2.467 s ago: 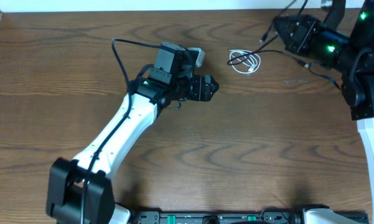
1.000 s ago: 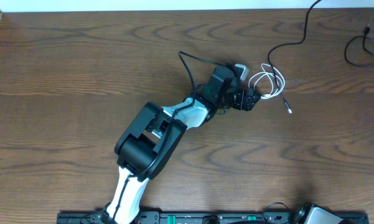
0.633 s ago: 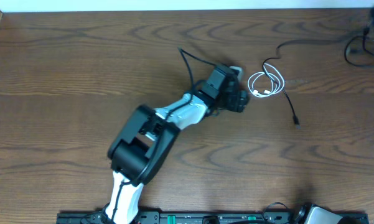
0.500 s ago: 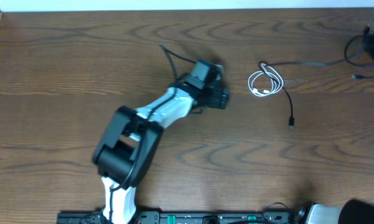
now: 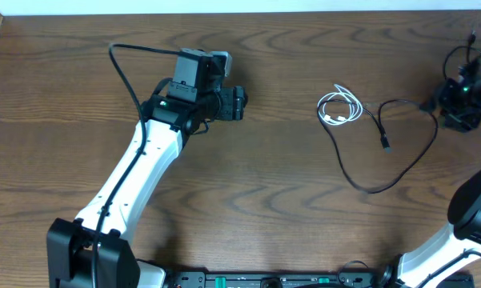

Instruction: Untangle cables

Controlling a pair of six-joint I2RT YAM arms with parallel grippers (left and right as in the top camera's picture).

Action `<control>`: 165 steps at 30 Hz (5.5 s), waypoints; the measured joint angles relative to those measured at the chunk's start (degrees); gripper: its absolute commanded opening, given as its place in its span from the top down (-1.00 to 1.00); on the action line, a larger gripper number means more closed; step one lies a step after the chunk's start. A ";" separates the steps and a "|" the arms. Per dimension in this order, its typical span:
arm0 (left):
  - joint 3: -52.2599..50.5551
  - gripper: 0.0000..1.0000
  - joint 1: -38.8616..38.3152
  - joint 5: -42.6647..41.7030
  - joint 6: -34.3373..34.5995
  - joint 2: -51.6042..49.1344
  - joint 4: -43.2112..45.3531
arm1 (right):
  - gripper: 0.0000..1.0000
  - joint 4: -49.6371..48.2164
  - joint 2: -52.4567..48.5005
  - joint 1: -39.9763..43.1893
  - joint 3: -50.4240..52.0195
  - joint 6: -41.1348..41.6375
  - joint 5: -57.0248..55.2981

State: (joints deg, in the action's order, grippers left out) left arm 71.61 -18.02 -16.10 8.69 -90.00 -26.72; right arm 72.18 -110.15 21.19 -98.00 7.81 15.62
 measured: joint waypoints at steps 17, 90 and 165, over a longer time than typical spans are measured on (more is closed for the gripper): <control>0.00 -0.52 6.32 -0.04 4.00 0.00 -4.85 | 0.27 -8.35 -13.00 -31.65 -0.28 -7.87 0.37; -0.02 -0.54 7.43 -0.07 5.05 0.00 -6.49 | 0.98 -39.04 19.71 13.05 -14.03 -8.90 -29.46; -0.02 -0.54 7.43 4.87 5.03 0.00 -5.86 | 0.40 -27.04 -26.64 -41.07 -12.85 29.59 -7.72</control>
State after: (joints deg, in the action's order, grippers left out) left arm 71.59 -10.59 -11.22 13.72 -90.00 -32.58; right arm 45.15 -136.79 -19.88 -110.85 37.41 7.90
